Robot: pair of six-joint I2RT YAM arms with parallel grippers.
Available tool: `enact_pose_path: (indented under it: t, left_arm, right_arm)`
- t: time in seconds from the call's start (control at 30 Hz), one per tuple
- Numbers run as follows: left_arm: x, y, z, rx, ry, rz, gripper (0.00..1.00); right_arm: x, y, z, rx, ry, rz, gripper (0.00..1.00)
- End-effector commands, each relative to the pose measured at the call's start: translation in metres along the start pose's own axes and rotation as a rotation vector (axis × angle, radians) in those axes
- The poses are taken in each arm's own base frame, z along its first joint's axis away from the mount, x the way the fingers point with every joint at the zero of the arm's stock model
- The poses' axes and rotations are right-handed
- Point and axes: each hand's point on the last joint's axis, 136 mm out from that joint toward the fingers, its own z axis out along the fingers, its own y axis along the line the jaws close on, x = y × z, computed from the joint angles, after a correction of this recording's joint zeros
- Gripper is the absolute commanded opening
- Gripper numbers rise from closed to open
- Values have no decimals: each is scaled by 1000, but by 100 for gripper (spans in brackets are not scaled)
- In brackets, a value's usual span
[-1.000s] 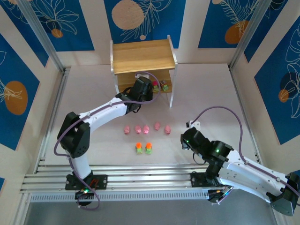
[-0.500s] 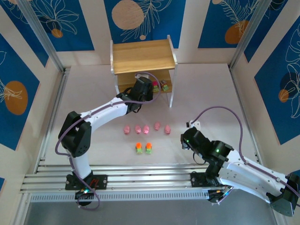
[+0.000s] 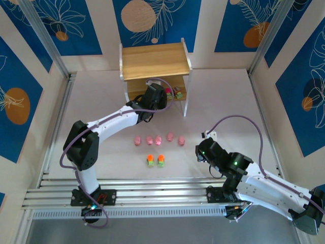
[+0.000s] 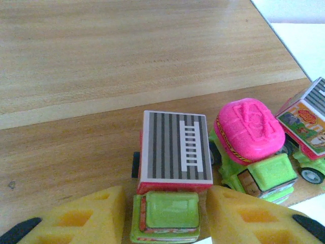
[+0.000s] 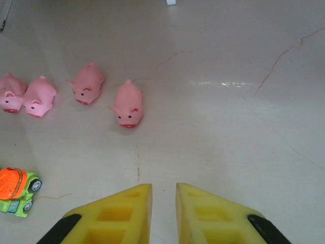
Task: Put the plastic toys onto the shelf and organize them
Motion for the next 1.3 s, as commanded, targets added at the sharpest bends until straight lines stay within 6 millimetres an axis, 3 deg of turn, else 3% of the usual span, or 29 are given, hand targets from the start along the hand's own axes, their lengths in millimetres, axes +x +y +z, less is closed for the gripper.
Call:
enact_pose_path:
  t: [0.0, 0.6, 0.93, 1.27]
  left_arm:
    - [-10, 3, -4, 2, -26, -20, 46]
    - [-22, -1, -32, 32, -69, -23, 50]
    - [-6, -7, -52, 64, -58, -3, 51]
    - [23, -22, -81, 82, -37, 98, 55]
  right_arm:
    - [2, 1, 1, -15, 1, -3, 20]
    - [2, 1, 1, -16, 2, -3, 21]
    - [2, 1, 1, -15, 1, -5, 26]
    - [2, 3, 1, -20, -3, -15, 31]
